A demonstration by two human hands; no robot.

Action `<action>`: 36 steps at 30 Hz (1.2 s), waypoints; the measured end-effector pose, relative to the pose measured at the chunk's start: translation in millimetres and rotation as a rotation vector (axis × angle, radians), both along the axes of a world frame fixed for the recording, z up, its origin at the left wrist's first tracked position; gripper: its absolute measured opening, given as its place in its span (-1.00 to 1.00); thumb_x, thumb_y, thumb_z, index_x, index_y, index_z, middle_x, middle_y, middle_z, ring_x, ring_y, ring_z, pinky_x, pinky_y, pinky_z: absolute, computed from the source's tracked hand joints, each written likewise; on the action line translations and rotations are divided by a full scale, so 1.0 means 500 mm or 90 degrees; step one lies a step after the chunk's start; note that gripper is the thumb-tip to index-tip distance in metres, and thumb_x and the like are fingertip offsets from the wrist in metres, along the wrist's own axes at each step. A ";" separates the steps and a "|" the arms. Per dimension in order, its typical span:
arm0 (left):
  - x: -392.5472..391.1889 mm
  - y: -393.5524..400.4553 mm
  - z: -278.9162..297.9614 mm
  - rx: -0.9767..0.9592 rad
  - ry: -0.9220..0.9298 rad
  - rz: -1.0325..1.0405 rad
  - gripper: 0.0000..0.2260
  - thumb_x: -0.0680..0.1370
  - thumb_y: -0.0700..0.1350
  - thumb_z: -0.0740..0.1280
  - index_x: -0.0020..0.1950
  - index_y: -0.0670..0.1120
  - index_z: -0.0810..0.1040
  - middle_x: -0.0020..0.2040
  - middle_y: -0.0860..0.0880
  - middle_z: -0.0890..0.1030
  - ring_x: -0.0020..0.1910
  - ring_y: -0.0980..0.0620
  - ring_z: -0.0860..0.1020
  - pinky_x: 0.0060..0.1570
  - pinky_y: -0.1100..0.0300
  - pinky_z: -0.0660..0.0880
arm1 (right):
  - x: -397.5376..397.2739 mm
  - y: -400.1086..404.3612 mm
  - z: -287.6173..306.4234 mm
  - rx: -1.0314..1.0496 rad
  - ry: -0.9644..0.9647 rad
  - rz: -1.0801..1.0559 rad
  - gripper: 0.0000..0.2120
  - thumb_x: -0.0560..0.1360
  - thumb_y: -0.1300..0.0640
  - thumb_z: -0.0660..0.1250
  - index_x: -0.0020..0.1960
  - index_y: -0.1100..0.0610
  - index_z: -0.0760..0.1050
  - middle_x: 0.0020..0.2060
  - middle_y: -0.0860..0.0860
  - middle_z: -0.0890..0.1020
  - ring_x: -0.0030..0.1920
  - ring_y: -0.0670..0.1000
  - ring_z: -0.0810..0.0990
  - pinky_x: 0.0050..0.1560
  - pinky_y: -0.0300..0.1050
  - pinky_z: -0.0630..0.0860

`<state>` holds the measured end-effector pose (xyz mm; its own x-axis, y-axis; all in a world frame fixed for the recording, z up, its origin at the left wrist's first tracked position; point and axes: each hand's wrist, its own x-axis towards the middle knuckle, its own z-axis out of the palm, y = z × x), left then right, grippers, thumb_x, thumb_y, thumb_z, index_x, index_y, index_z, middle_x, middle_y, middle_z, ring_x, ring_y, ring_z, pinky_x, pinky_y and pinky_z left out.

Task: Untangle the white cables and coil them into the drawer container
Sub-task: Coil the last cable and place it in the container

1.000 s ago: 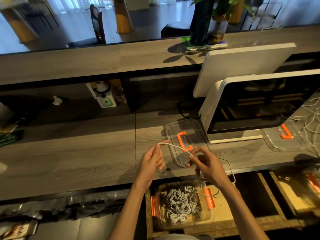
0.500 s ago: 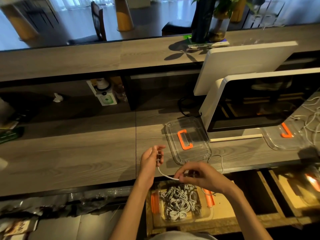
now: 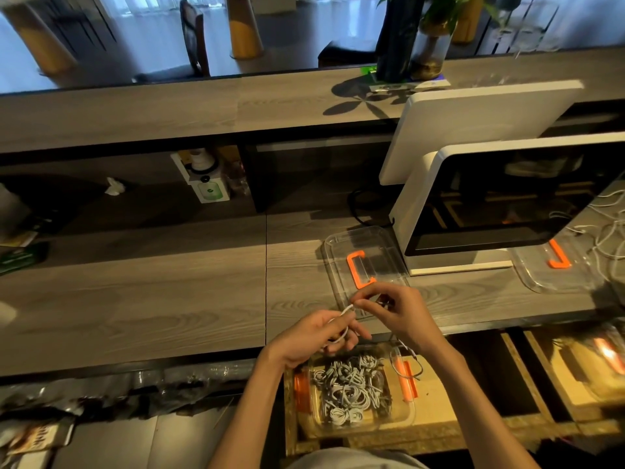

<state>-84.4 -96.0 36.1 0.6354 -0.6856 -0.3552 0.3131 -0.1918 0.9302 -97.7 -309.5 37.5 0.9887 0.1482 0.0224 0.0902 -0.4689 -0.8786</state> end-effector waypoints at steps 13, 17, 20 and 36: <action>0.004 0.013 -0.004 -0.098 0.031 0.338 -0.60 0.69 0.01 0.11 0.32 -0.22 0.55 0.11 -0.19 0.70 0.00 -0.08 0.66 -0.04 0.16 0.60 | 0.027 -0.045 0.020 -0.033 -0.009 -0.045 -0.90 0.55 -0.01 0.44 0.04 -0.07 0.67 -0.25 -0.14 0.68 -0.24 -0.17 0.63 -0.26 -0.35 0.47; 0.017 0.023 -0.001 -0.290 0.127 0.544 -0.59 0.73 -0.05 0.04 0.36 -0.30 0.48 0.21 -0.25 0.65 0.26 -0.16 0.61 0.21 -0.01 0.58 | 0.017 -0.056 0.009 0.061 -0.003 -0.059 -0.86 0.60 0.10 0.39 0.15 0.03 0.64 -0.25 -0.04 0.68 -0.26 -0.12 0.64 -0.25 -0.30 0.51; 0.027 0.013 0.009 -0.391 0.177 0.615 -0.58 0.74 -0.03 0.01 0.38 -0.28 0.46 0.26 -0.25 0.62 0.30 -0.16 0.59 0.30 -0.08 0.48 | -0.003 -0.035 -0.013 0.100 0.049 -0.044 -0.86 0.60 0.18 0.38 0.14 0.11 0.62 -0.23 -0.02 0.69 -0.26 -0.15 0.65 -0.23 -0.35 0.50; 0.051 -0.020 -0.012 0.002 0.017 0.550 -0.58 0.69 0.15 0.10 0.02 -0.15 0.57 -0.26 0.00 0.48 -0.30 0.11 0.44 -0.25 0.25 0.40 | -0.019 0.041 0.014 0.078 0.156 0.222 -0.85 0.62 0.09 0.38 0.16 0.00 0.67 -0.03 -0.16 0.68 -0.13 -0.17 0.61 -0.14 -0.26 0.51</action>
<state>-59.1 -106.2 30.0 0.9248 0.0357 -0.3787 0.3722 0.1211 0.9202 -107.4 -289.0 44.4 0.8583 0.4845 -0.1690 0.0059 -0.3385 -0.9410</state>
